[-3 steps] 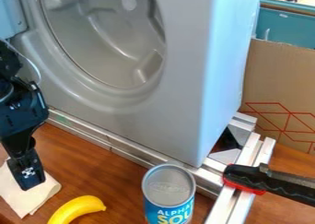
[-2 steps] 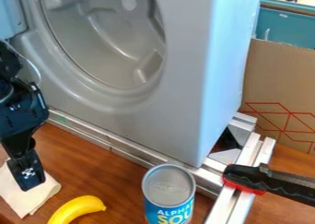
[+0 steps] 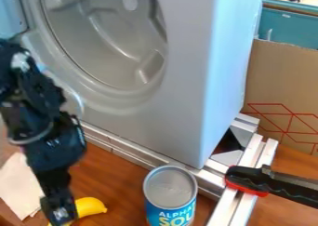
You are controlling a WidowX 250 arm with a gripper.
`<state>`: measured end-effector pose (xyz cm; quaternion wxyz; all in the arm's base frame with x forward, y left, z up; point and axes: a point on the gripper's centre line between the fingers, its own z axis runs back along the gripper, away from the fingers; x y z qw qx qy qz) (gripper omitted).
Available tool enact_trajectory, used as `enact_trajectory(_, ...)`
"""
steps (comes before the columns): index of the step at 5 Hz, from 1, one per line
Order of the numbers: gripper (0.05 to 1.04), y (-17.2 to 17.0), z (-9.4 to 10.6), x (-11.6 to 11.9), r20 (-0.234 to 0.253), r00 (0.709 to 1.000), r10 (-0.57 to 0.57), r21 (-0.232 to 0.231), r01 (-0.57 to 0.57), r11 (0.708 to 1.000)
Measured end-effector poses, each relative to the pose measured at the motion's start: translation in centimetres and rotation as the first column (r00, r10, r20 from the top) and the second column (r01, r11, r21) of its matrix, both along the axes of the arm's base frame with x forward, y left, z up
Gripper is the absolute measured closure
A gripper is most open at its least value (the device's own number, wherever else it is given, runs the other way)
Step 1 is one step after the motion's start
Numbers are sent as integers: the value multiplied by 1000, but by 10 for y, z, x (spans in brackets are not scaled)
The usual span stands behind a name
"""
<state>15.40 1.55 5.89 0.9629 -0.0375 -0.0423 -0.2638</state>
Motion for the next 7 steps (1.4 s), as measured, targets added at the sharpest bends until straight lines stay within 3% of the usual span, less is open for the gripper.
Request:
enact_trajectory(1,79,-24,-12,-2,-41,999,-27,-9,27,1000)
enact_trajectory(2,79,-39,-32,-3,-131,990,-49,-10,49,999)
enact_trajectory(3,79,-50,-42,4,-169,985,-43,22,48,999)
enact_trajectory(4,79,-55,-51,12,-208,978,-19,103,41,994)
enact_trajectory(5,79,-54,-58,17,-230,973,10,166,29,986)
enact_trajectory(6,79,-51,-62,20,-211,977,20,186,20,982)
enact_trajectory(7,79,-52,-67,17,-194,981,5,161,27,987)
